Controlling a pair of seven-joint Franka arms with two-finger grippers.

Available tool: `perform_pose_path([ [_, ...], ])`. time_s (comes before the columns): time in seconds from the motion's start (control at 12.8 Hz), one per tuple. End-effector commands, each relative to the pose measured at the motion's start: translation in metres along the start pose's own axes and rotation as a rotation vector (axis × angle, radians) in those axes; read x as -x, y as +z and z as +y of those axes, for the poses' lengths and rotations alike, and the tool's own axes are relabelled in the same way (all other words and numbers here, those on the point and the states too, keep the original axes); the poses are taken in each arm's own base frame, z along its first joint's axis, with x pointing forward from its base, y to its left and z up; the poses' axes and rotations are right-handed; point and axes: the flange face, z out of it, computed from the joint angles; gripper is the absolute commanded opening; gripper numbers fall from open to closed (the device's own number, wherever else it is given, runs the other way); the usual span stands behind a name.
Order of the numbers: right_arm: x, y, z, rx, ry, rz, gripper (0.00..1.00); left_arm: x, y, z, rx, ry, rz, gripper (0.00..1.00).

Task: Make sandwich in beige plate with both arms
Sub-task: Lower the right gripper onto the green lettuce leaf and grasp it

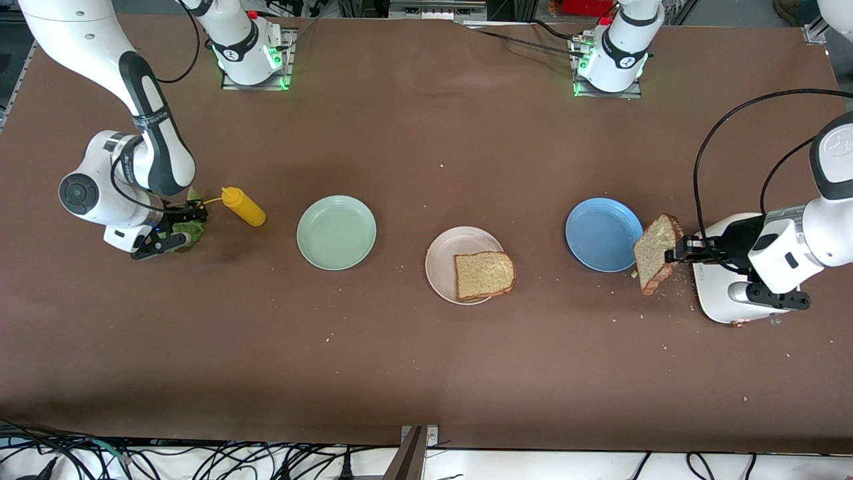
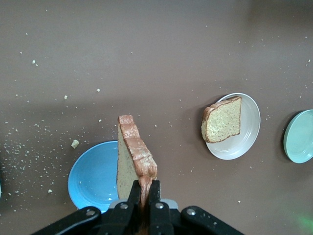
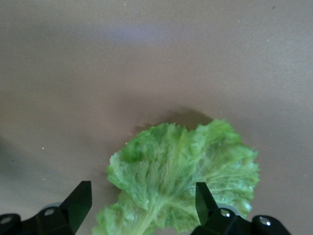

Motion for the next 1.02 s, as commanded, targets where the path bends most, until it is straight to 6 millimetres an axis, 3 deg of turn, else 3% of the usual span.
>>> perform_pose_path([
  [0.0, 0.001, 0.004, 0.000, -0.005, 0.003, 0.008, 0.68, 0.004, -0.006, 0.008, -0.027, -0.005, 0.000, 0.00],
  [0.16, 0.001, 0.005, 0.000, -0.008, -0.014, 0.003, 0.12, 0.003, -0.005, 0.010, -0.026, -0.019, -0.002, 0.00],
  [0.23, 0.000, 0.004, 0.001, -0.008, -0.014, 0.003, 0.00, 0.004, -0.005, 0.011, -0.027, -0.019, -0.002, 0.00],
  [0.78, -0.012, -0.022, 0.006, 0.010, -0.060, 0.038, 0.00, 0.011, -0.010, 0.012, -0.033, -0.022, -0.028, 0.00],
  [0.94, -0.025, -0.054, 0.010, -0.018, -0.069, 0.012, 0.00, 0.011, -0.010, 0.013, -0.035, -0.020, -0.028, 0.00],
])
